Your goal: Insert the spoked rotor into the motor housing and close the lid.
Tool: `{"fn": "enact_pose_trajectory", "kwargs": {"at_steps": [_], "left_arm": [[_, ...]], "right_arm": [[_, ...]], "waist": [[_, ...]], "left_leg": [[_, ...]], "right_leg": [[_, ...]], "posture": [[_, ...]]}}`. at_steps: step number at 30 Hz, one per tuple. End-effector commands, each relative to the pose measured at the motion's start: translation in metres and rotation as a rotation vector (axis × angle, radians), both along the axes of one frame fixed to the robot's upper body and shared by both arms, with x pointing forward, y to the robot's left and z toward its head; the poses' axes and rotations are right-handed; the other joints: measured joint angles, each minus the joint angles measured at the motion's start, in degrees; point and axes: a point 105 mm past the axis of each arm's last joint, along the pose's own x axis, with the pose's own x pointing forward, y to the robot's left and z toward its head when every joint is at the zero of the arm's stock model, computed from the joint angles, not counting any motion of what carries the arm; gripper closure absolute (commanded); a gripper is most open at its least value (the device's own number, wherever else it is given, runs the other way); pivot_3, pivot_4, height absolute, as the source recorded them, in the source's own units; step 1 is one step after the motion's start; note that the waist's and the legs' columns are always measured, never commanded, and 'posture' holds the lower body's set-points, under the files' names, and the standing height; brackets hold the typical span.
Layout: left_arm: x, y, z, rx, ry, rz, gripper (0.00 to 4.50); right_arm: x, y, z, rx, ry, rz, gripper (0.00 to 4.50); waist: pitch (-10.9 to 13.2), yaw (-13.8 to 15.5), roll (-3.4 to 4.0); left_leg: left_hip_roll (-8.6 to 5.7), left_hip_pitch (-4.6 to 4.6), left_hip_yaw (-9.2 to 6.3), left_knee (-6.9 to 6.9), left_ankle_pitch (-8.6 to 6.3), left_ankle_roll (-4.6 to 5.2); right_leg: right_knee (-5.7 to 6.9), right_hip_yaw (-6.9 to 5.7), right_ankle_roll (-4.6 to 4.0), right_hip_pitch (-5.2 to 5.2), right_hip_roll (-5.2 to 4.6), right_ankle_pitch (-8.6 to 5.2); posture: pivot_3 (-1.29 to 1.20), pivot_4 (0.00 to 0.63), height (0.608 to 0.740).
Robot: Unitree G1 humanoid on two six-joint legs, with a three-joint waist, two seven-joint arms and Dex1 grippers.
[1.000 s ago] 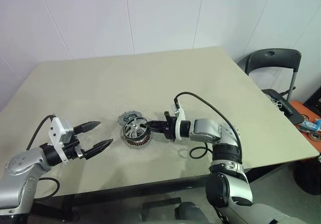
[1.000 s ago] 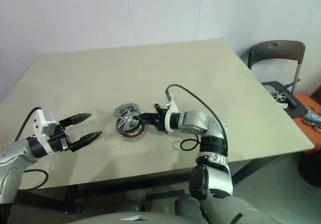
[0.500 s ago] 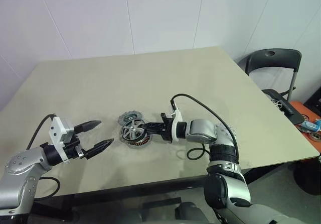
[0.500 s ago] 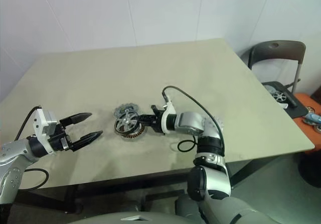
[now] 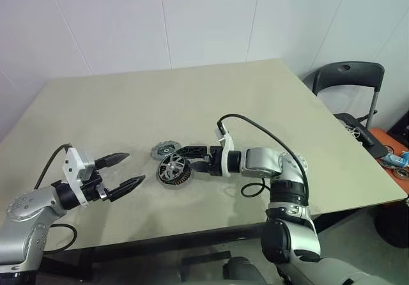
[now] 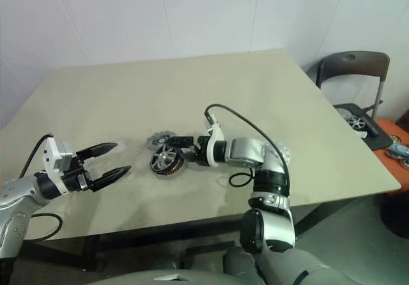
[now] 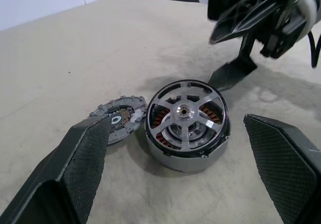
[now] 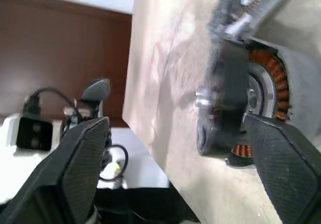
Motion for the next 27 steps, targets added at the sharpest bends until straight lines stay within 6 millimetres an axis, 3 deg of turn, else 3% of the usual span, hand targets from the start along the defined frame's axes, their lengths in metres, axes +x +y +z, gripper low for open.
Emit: {"fn": "enact_pose_trajectory", "kwargs": {"at_steps": [1, 6, 11, 15, 19, 25, 27], "left_arm": [[0.003, 0.001, 0.006, -0.004, -0.034, -0.007, 0.00], [0.004, 0.001, 0.005, -0.006, -0.033, -0.010, 0.00], [0.003, 0.005, 0.001, -0.013, -0.023, 0.007, 0.00], [0.000, 0.009, -0.008, -0.017, -0.005, 0.033, 0.00], [-0.002, 0.010, -0.013, -0.022, 0.005, 0.049, 0.00], [-0.006, 0.010, -0.019, -0.015, 0.021, 0.060, 0.00], [-0.007, 0.008, -0.019, -0.019, 0.018, 0.062, 0.00]], "right_arm": [[0.000, -0.009, 0.029, -0.041, -0.154, 0.062, 0.02], [0.003, -0.031, 0.038, -0.255, -0.303, 0.115, 0.02], [0.005, -0.023, 0.054, -0.372, -0.640, 0.182, 0.02], [0.007, -0.001, 0.055, -0.319, -0.874, 0.261, 0.94], [0.008, 0.015, 0.045, -0.353, -1.059, 0.361, 2.31], [0.019, 0.037, 0.028, -0.371, -1.121, 0.390, 4.46], [0.021, 0.043, 0.022, -0.377, -1.136, 0.404, 4.48]], "waist": [[0.01, 0.09, 0.01], [0.02, -0.05, 0.03], [0.02, -0.01, 0.03], [0.01, 0.10, 0.02], [0.00, 0.31, -0.01], [-0.01, 0.28, -0.03], [-0.01, 0.29, -0.02]], "left_leg": [[-0.01, 0.00, 0.00, 0.01, 0.00, 0.00], [-0.01, -0.01, 0.02, -0.02, 0.00, 0.01], [0.03, -0.06, 0.03, -0.06, -0.01, 0.01], [0.05, -0.04, 0.01, -0.05, -0.01, 0.01], [0.06, -0.08, -0.17, -0.02, -0.01, 0.01], [0.03, -0.08, -0.30, -0.02, 0.00, -0.01], [0.02, -0.07, -0.30, -0.03, 0.00, -0.01]], "right_leg": [[-0.01, 0.00, 0.00, 0.01, -0.02, 0.00], [-0.07, -0.02, 0.00, 0.02, -0.01, 0.00], [-0.13, -0.02, 0.01, -0.04, 0.00, -0.01], [-0.16, -0.02, 0.03, -0.01, -0.02, -0.01], [-0.17, -0.05, 0.02, -0.03, -0.12, -0.01], [-0.16, -0.10, 0.01, -0.03, -0.17, 0.00], [-0.16, -0.10, 0.01, -0.02, -0.17, 0.00]], "posture": [[0.00, 0.000, 0.740], [0.00, 0.000, 0.740], [0.00, 0.000, 0.740], [0.00, 0.000, 0.740], [0.00, 0.000, 0.740], [0.00, 0.000, 0.740], [0.00, 0.000, 0.740]]}}
